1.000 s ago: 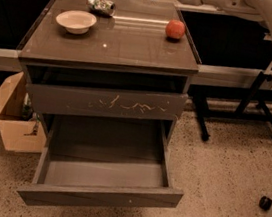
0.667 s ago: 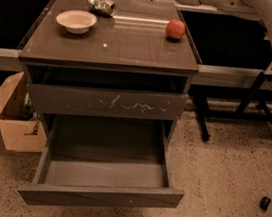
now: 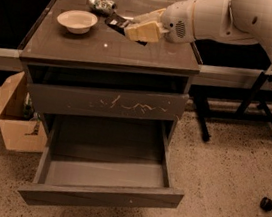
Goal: Place rxbar chocolate into middle drawer
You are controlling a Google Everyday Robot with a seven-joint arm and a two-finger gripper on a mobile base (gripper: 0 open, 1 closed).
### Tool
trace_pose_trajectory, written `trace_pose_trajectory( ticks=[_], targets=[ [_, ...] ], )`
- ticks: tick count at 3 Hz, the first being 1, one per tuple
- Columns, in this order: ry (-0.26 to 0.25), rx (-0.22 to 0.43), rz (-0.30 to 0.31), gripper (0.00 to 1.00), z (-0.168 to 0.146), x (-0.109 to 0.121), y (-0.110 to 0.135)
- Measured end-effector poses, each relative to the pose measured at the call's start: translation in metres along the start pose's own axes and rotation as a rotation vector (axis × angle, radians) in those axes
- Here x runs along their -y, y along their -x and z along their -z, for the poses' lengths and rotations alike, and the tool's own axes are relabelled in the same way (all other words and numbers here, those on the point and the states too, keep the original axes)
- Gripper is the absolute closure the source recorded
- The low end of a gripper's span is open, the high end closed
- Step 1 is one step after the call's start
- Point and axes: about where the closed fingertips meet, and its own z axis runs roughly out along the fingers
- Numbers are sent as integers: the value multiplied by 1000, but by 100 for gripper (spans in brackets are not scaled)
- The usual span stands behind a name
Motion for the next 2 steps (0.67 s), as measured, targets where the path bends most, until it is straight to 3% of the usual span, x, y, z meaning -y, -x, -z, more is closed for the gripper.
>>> trace_pose_trajectory(
  ticks=[1,2],
  targets=[
    [8,-12,4,100,-3,-1,-3],
    [65,-99,36,100,-21,-4,-24]
  ],
)
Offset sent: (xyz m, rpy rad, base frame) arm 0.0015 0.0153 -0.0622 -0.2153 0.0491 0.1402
